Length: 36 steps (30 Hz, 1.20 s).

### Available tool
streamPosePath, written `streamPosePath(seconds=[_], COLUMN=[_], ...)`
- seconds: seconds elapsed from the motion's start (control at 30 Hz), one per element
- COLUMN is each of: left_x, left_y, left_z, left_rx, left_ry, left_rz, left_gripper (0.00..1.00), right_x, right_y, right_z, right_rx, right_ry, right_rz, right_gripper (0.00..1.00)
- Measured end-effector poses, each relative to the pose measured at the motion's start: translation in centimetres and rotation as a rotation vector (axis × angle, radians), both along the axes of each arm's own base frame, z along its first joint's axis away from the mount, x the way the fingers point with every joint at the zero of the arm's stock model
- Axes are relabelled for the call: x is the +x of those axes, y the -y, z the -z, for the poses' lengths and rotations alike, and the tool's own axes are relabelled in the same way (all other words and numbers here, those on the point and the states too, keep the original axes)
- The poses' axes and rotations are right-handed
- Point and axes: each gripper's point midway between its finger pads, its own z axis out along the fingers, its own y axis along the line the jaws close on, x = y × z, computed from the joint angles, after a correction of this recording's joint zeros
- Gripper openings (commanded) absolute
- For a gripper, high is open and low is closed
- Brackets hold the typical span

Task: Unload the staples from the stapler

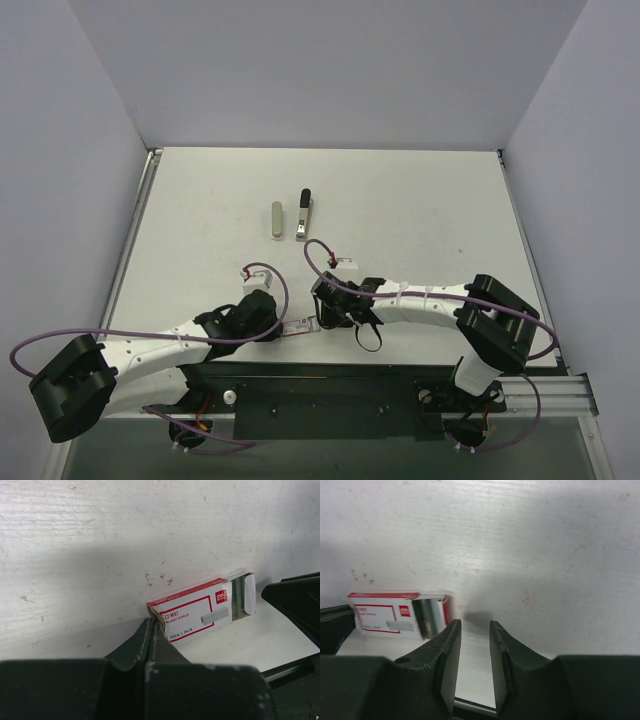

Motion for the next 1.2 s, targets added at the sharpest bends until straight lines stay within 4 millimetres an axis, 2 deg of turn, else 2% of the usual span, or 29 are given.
streamPosePath(seconds=[0.1,0.27,0.4,0.77,1.2], left_x=[0.0,0.0,0.0,0.1,0.0], left_y=[0.0,0.1,0.1,0.2,0.3], left_z=[0.0,0.0,0.0,0.0,0.0], left_rx=[0.001,0.002,0.002,0.0,0.001], left_ry=[0.0,-0.002,-0.002,0.0,0.002], left_rz=[0.0,0.001,0.001,0.003,0.006], left_gripper=[0.0,0.0,0.0,0.0,0.0], right_x=[-0.3,-0.1,-0.3,-0.8,-1.3], right_y=[0.8,0.1,-0.4,-1.7,-3.5], right_z=[1.0,0.7,0.4,-0.1,-0.3], right_rx=[-0.001,0.079,0.132,0.263,0.339], right_ry=[-0.025,-0.021,-0.014,-0.039,-0.077], right_rz=[0.015,0.029,0.027,0.012,-0.027], right_gripper=[0.36,0.5,0.56,0.58,0.58])
